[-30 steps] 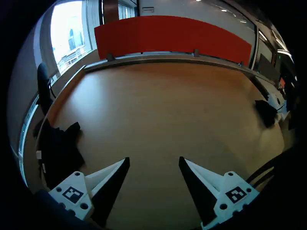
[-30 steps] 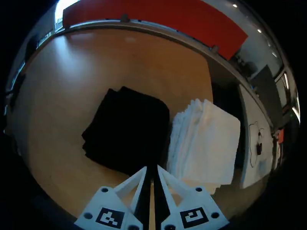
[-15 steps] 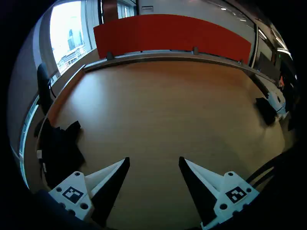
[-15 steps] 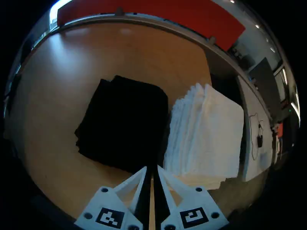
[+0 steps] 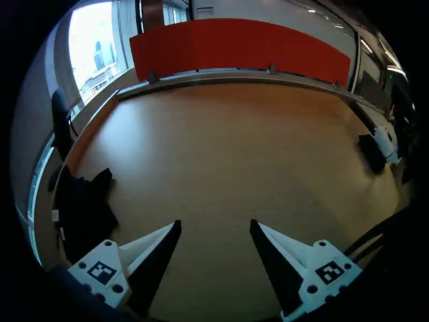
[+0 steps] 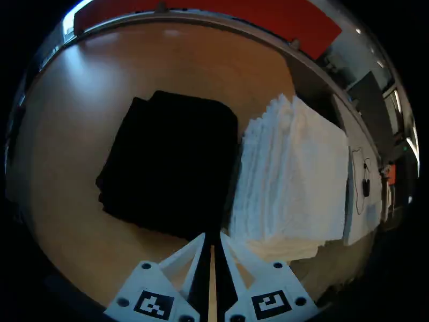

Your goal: Fold towel

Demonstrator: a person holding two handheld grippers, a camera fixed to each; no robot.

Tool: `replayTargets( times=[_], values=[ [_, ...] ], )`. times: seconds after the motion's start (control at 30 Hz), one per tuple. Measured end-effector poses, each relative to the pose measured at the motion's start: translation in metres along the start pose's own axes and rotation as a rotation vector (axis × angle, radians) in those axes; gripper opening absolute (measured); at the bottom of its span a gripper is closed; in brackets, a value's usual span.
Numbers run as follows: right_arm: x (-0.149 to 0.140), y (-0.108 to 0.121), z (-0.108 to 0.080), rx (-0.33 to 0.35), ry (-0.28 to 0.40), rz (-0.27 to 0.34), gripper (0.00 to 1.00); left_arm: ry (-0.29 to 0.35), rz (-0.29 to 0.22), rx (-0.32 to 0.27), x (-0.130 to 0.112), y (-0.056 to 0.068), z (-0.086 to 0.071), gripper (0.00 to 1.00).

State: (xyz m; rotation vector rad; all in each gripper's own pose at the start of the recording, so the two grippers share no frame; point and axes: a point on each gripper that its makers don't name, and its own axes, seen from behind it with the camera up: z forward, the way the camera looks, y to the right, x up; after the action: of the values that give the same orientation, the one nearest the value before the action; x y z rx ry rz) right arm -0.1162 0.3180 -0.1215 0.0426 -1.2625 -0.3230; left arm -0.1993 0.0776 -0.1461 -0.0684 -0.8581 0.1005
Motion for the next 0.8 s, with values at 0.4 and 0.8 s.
replayTargets(
  times=[0.4,0.8],
  values=[
    [-0.002,0.001,0.002,-0.021,0.001,0.028,0.07,0.003,-0.005,-0.001,0.001,-0.001,0.000,0.95],
    [0.001,-0.010,-0.010,0.007,0.048,0.062,0.58,0.013,-0.005,-0.014,0.005,0.002,-0.001,0.95]
  ],
)
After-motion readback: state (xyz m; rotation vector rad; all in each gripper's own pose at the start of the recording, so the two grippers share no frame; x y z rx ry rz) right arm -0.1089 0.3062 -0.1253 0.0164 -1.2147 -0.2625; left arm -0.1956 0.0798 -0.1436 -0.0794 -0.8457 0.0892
